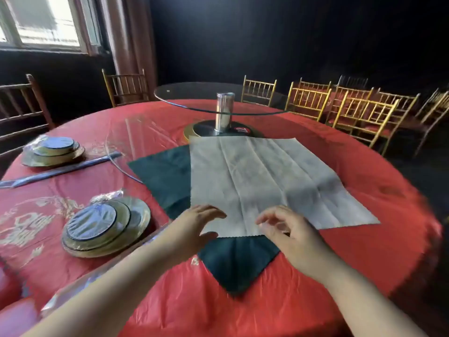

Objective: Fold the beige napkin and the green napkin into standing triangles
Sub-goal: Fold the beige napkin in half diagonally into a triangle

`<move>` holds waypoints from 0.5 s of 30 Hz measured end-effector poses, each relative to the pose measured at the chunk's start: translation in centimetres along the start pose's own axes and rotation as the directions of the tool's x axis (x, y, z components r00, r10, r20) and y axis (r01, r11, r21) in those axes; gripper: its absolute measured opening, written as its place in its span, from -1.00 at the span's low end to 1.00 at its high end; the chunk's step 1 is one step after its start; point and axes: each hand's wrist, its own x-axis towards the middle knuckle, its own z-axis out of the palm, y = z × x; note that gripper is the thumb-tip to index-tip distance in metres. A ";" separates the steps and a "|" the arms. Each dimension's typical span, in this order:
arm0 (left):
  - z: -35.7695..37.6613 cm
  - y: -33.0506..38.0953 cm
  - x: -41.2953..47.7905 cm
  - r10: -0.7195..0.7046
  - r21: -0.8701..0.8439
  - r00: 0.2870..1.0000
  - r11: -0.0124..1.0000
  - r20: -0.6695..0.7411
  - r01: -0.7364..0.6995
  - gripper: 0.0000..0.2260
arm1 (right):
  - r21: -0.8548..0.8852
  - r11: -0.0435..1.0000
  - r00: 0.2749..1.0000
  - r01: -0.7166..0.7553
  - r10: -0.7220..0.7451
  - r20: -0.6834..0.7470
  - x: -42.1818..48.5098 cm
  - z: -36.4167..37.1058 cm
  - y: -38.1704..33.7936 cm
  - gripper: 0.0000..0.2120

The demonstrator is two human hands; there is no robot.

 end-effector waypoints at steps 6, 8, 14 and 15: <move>2.4 -2.7 -0.4 -0.224 -0.027 0.974 0.974 0.013 0.224 -0.75 | -0.274 0.962 0.989 -0.018 0.058 0.137 3.6 6.0 4.6 -0.87; 2.4 -3.1 -0.4 -0.207 -0.090 0.978 0.975 -0.034 0.203 -0.86 | -0.329 0.944 0.992 0.009 0.033 0.121 4.7 6.8 5.4 -0.84; 2.5 -4.2 0.4 -0.086 -0.001 0.993 0.996 -0.084 0.086 -0.76 | -0.428 0.903 0.997 0.029 0.006 0.081 5.3 6.6 6.3 -0.74; 2.1 -4.0 0.6 -0.062 -0.014 0.993 0.998 -0.096 0.061 -0.76 | -0.447 0.894 0.998 0.024 0.002 0.057 5.3 6.0 6.6 -0.73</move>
